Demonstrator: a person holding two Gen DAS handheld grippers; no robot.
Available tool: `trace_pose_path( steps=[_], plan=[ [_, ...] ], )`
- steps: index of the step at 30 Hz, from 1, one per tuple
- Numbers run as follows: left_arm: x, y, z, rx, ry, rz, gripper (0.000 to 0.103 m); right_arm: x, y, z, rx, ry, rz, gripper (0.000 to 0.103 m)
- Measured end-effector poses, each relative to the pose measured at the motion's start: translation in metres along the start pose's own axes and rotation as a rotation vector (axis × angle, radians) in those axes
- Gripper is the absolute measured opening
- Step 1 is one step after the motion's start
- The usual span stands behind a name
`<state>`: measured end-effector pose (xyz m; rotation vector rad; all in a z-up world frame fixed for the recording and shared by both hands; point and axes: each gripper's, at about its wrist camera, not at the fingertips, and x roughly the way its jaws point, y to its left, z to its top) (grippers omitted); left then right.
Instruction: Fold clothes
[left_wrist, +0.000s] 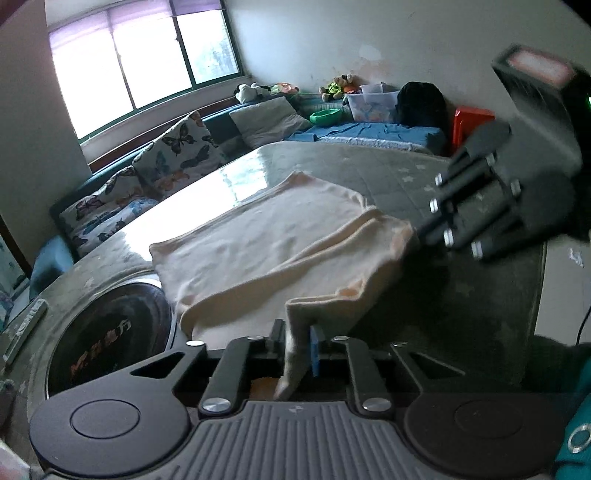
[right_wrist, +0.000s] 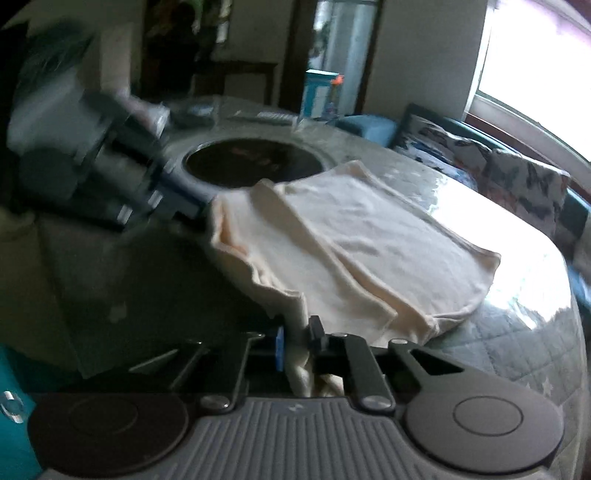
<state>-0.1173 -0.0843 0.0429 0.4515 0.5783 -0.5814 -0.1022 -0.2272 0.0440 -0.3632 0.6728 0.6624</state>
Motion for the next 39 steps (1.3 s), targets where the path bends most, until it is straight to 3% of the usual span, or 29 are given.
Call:
trace_pose_path(
  steps=[3,6,11,13,14,15,17,24,32,39],
  plan=[
    [-0.003,-0.006,-0.011,0.024,-0.002,0.034,0.042,-0.005,-0.010,0.004,0.068,-0.008,0.017,0.010],
    [-0.005,-0.011,-0.017,0.050,-0.001,0.051,0.048,-0.007,-0.014,0.008,0.087,-0.018,0.027,0.010],
    [0.004,-0.020,-0.021,0.106,0.005,0.092,0.048,-0.010,-0.014,0.015,0.091,-0.030,0.026,0.010],
    [0.009,-0.022,-0.023,0.140,0.015,0.099,0.035,-0.011,-0.014,0.016,0.093,-0.036,0.020,0.010],
    [0.012,-0.022,-0.024,0.148,0.028,0.099,0.016,-0.011,-0.014,0.016,0.095,-0.038,0.017,0.009],
    [0.013,-0.021,-0.025,0.143,0.038,0.096,0.009,-0.012,-0.014,0.015,0.096,-0.042,0.014,0.009],
    [0.010,-0.017,-0.025,0.112,0.029,0.099,0.006,-0.015,-0.012,0.014,0.093,-0.052,0.009,0.009],
    [-0.028,-0.020,-0.009,0.092,-0.048,0.084,0.005,-0.042,-0.003,0.009,0.074,-0.094,0.006,0.009],
    [-0.078,-0.036,0.001,0.054,-0.089,0.023,0.005,-0.110,0.018,0.000,0.071,-0.112,0.066,0.009],
    [-0.055,-0.019,0.029,0.043,-0.104,0.059,0.005,-0.110,0.000,0.014,0.087,-0.122,0.049,0.008]
  ],
)
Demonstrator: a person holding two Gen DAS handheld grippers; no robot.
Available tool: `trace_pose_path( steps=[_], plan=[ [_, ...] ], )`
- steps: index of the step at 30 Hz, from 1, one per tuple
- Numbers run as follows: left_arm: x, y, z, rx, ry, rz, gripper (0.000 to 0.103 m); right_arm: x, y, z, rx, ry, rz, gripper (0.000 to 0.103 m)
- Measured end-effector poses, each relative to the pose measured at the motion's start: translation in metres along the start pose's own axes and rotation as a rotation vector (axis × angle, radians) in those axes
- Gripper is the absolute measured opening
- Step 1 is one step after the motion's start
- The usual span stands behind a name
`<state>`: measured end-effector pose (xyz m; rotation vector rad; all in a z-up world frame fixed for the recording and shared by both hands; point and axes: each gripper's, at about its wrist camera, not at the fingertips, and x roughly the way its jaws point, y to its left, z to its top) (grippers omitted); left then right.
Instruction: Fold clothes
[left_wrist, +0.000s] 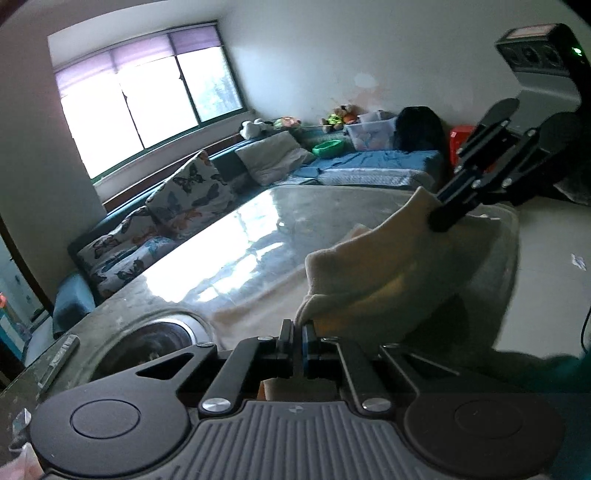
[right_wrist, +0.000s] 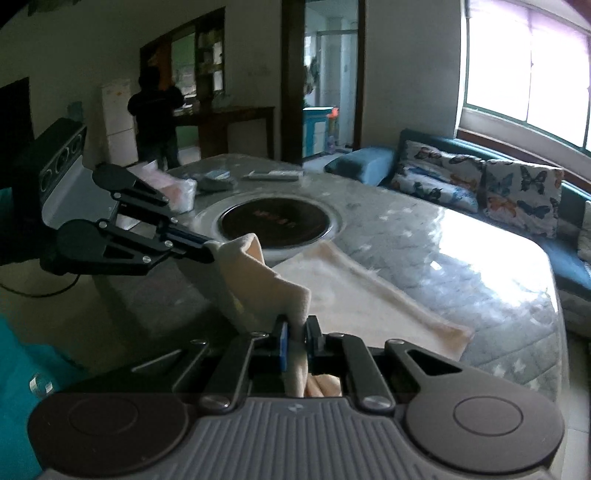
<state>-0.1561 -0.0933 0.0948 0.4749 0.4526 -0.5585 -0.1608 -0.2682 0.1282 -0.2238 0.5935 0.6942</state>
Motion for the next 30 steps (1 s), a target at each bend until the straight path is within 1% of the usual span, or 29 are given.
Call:
trace_pose_path(
  steps=[5,7,10,14,16,19,22,24,27,28,30],
  plan=[
    [0.045,0.024,0.021,-0.025,0.011,0.028,0.005,0.028,-0.039,0.023,0.036,0.006,-0.044,0.009],
    [0.070,0.033,0.029,-0.043,0.034,0.032,0.005,0.046,-0.058,0.030,0.046,0.022,-0.068,0.008],
    [0.106,0.040,0.035,-0.038,0.079,0.041,0.005,0.072,-0.084,0.035,0.071,0.054,-0.101,0.009],
    [0.156,0.046,0.036,-0.044,0.149,0.043,0.005,0.106,-0.111,0.033,0.114,0.106,-0.140,0.009],
    [0.178,0.046,0.033,-0.050,0.181,0.068,0.005,0.124,-0.120,0.025,0.141,0.124,-0.168,0.009],
    [0.203,0.049,0.028,-0.095,0.223,0.080,0.009,0.149,-0.129,0.012,0.175,0.144,-0.209,0.009],
    [0.220,0.051,0.024,-0.120,0.245,0.099,0.012,0.167,-0.134,0.002,0.209,0.152,-0.247,0.010],
    [0.222,0.050,0.024,-0.117,0.235,0.118,0.018,0.171,-0.138,-0.003,0.243,0.146,-0.264,0.013],
    [0.222,0.054,0.026,-0.140,0.228,0.138,0.026,0.168,-0.148,-0.002,0.289,0.109,-0.310,0.014],
    [0.222,0.057,0.027,-0.151,0.222,0.139,0.027,0.164,-0.149,-0.001,0.301,0.098,-0.319,0.015],
    [0.219,0.061,0.030,-0.170,0.210,0.139,0.027,0.153,-0.146,0.001,0.319,0.066,-0.301,0.015]
  ],
)
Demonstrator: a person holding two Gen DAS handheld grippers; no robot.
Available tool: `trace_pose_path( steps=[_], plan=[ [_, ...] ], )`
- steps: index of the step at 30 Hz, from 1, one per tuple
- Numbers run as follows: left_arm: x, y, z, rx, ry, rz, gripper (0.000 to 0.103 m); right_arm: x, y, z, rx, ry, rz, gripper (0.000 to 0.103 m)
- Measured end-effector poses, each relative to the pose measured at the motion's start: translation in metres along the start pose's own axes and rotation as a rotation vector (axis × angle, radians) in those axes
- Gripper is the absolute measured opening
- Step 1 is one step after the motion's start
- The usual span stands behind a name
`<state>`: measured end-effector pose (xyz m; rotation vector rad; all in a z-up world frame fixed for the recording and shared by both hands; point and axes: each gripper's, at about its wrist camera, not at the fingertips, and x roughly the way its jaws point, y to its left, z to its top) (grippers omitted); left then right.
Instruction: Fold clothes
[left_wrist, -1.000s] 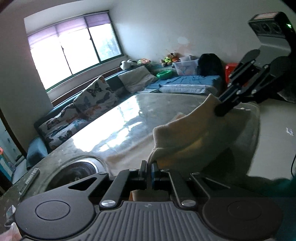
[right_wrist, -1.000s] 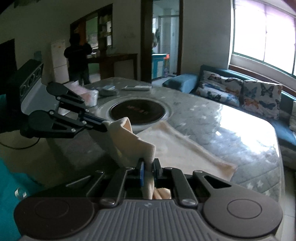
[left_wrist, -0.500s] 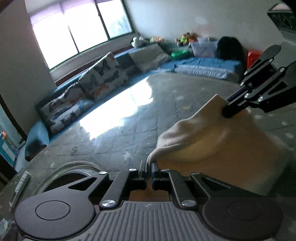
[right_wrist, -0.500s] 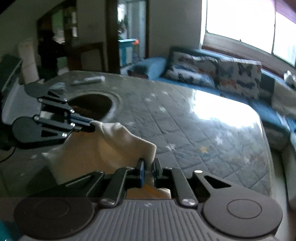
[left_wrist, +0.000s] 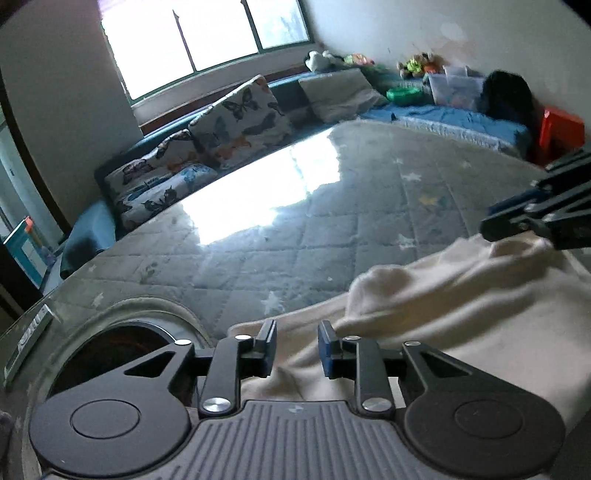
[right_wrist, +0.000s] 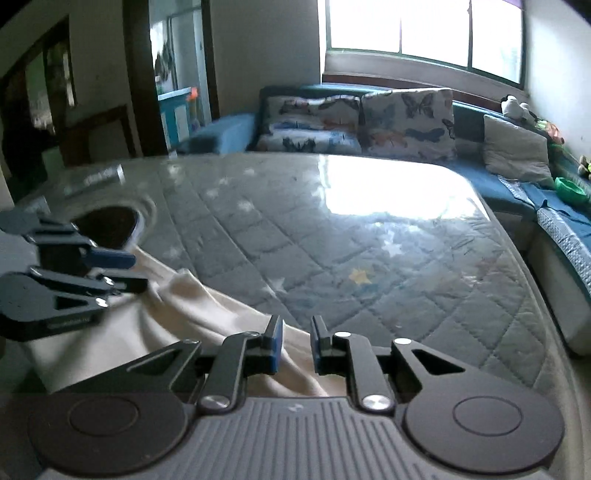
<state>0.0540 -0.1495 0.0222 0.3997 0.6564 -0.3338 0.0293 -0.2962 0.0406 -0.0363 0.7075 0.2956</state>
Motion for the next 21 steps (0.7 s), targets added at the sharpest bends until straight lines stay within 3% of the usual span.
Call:
trace_pose_path(
  steps=[6,10,16,21],
  plan=[
    [-0.026,-0.002,0.007,-0.014,-0.058,-0.068,0.027,-0.007,0.021,-0.007,-0.029,0.036,0.118,0.015],
    [-0.023,-0.015,0.015,0.004,-0.024,-0.161,0.027,0.011,0.023,-0.008,-0.015,0.054,0.093,0.015],
    [0.004,-0.021,0.020,-0.026,0.024,-0.173,0.027,0.016,0.019,-0.010,0.010,0.047,0.088,0.014],
    [0.008,-0.021,0.016,-0.037,0.025,-0.165,0.028,-0.008,0.026,-0.017,-0.055,0.009,0.064,0.016]
  ],
)
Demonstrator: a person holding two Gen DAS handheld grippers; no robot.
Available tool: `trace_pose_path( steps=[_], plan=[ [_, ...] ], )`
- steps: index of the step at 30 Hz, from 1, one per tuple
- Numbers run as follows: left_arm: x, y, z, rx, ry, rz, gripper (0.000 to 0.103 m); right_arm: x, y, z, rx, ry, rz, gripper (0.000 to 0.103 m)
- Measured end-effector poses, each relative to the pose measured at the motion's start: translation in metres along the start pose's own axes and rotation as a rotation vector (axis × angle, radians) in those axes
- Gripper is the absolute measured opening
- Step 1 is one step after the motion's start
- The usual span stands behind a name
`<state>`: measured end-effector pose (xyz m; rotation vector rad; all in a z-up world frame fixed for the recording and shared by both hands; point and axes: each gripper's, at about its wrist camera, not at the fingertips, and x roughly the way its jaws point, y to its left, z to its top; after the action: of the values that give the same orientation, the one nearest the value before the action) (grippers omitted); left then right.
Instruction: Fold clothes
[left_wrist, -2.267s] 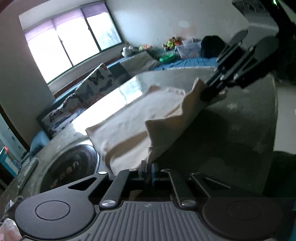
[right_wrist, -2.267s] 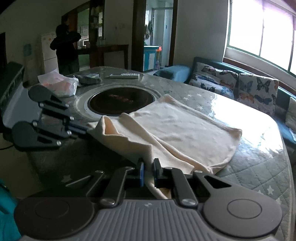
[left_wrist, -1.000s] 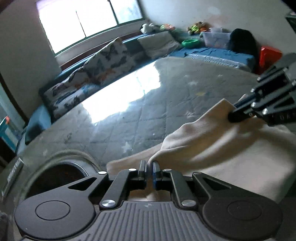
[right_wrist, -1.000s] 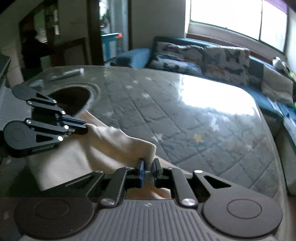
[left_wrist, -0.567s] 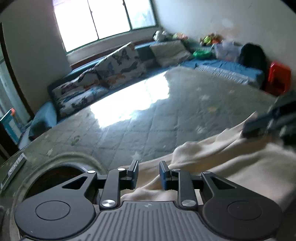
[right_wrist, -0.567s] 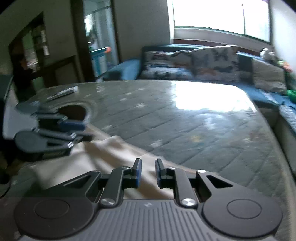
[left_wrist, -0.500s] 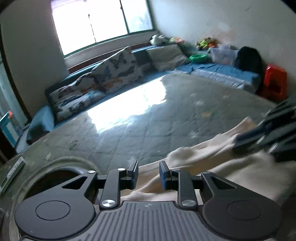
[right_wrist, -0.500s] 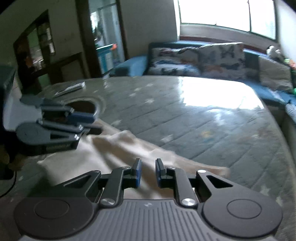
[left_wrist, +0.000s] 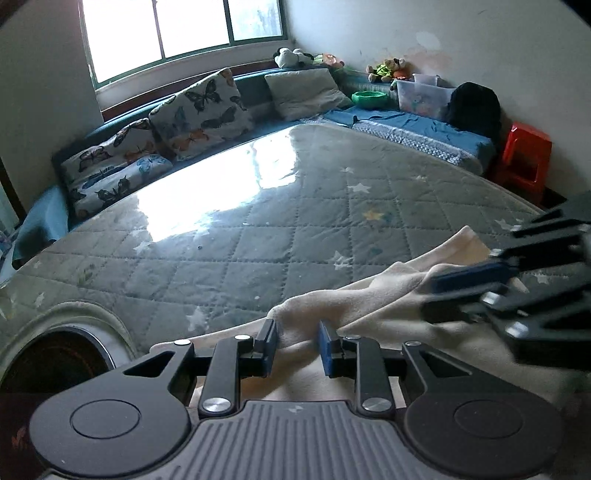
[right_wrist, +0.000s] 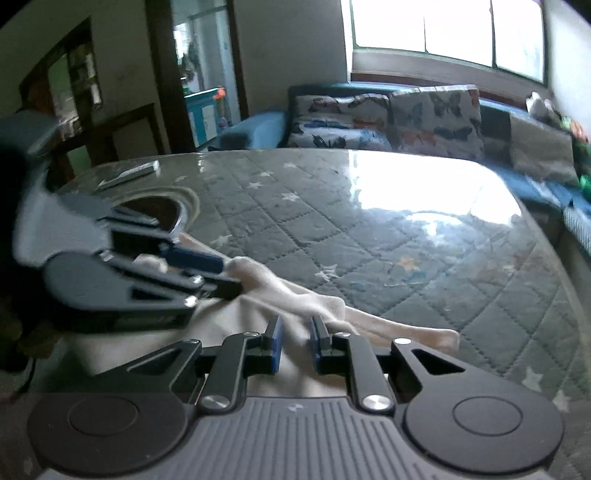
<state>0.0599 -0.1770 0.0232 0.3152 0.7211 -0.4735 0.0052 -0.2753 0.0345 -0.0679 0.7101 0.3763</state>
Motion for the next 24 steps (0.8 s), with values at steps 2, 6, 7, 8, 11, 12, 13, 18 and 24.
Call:
trace_pose_path(
  steps=[2,6,7,8,11,12,13,18,24],
  plan=[
    [0.000,0.000,0.000,-0.005,-0.002,0.003,0.028,-0.009,0.005,-0.007,-0.023,-0.009,-0.002,0.016],
    [0.001,-0.001,0.000,-0.013,-0.008,0.009,0.028,-0.018,0.012,-0.025,-0.045,-0.012,-0.017,0.016],
    [0.001,-0.002,0.000,-0.012,-0.008,0.011,0.028,-0.019,0.012,-0.029,-0.042,-0.016,-0.021,0.016],
    [0.002,-0.002,0.001,-0.015,-0.008,0.012,0.028,-0.019,0.010,-0.032,-0.031,-0.026,-0.023,0.016],
    [-0.001,-0.001,0.001,-0.031,-0.009,0.010,0.031,-0.018,0.006,-0.037,0.001,-0.051,-0.032,0.016],
    [-0.002,0.000,0.001,-0.038,-0.011,0.009,0.034,-0.018,0.005,-0.037,0.011,-0.057,-0.037,0.016],
    [-0.006,0.002,0.000,-0.050,-0.016,0.008,0.036,-0.017,0.004,-0.037,0.018,-0.062,-0.040,0.016],
    [-0.046,0.007,-0.014,-0.097,-0.053,0.016,0.043,-0.020,0.003,-0.042,0.000,-0.076,-0.051,0.017],
    [-0.083,0.007,-0.051,-0.077,-0.052,0.090,0.048,-0.023,0.003,-0.046,-0.018,-0.084,-0.051,0.017]
  ],
)
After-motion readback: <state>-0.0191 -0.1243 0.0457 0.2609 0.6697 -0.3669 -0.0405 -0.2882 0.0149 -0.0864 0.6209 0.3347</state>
